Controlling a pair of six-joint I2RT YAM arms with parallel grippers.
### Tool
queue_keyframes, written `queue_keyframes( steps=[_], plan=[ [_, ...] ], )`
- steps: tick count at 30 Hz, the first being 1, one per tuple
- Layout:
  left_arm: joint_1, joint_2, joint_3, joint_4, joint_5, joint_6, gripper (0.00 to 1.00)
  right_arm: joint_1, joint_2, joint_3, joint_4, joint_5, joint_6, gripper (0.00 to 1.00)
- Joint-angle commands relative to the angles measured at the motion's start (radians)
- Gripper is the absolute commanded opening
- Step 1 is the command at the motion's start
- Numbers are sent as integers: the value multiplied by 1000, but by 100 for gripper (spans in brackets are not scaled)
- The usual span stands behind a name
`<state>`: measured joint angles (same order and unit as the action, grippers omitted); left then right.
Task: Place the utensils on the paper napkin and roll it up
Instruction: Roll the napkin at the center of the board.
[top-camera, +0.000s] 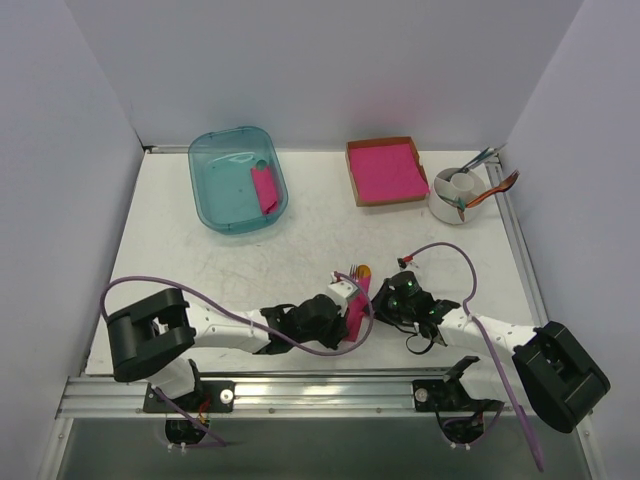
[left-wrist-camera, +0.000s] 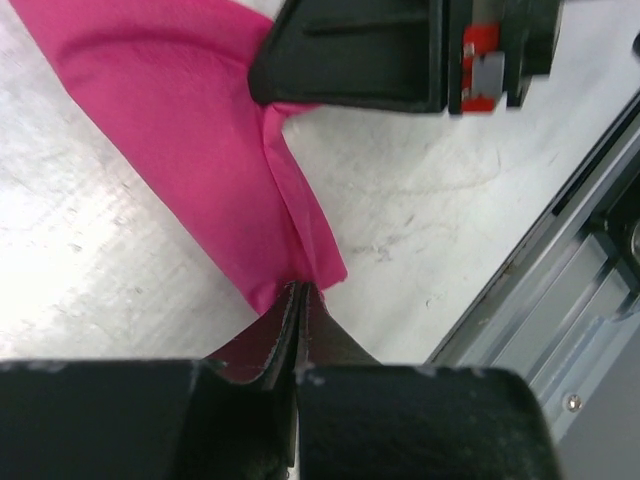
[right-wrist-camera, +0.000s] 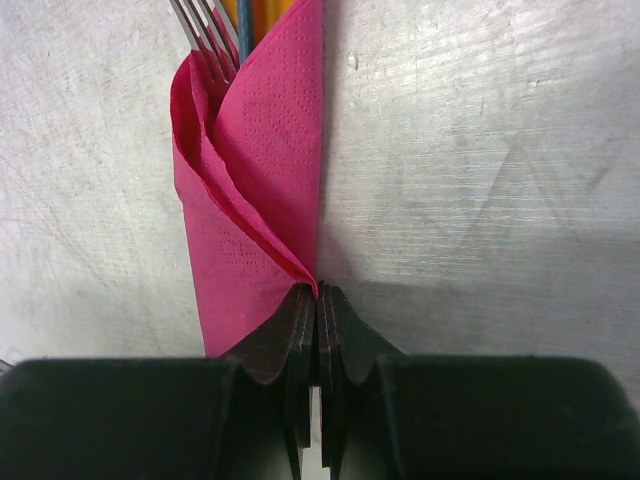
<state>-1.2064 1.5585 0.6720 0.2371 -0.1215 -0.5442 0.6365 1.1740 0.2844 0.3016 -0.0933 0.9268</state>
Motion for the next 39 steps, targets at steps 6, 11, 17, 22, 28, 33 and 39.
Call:
queue_keyframes(
  steps=[6, 11, 17, 22, 28, 33, 39],
  plan=[
    [-79, 60, -29, 84, 16, -28, 2, 3, 16, -10, -71, 33, 3, 0],
    [-87, 84, -17, 44, -12, -49, 2, 3, 19, -7, -71, 32, 3, 0],
    [-87, 19, -28, -4, -36, -62, 2, -3, -11, 4, -107, 44, -3, 0],
    [-45, -98, -5, -81, -21, -60, 2, -5, -17, 12, -117, 43, -11, 0],
    [28, -146, 40, -117, 22, -23, 3, -8, -22, 18, -127, 46, -19, 0],
    [77, -103, 90, -145, 42, 9, 6, -8, -17, 27, -134, 47, -25, 0],
    [74, -29, 120, -116, 54, 38, 21, -8, -17, 35, -144, 49, -26, 0]
  ],
)
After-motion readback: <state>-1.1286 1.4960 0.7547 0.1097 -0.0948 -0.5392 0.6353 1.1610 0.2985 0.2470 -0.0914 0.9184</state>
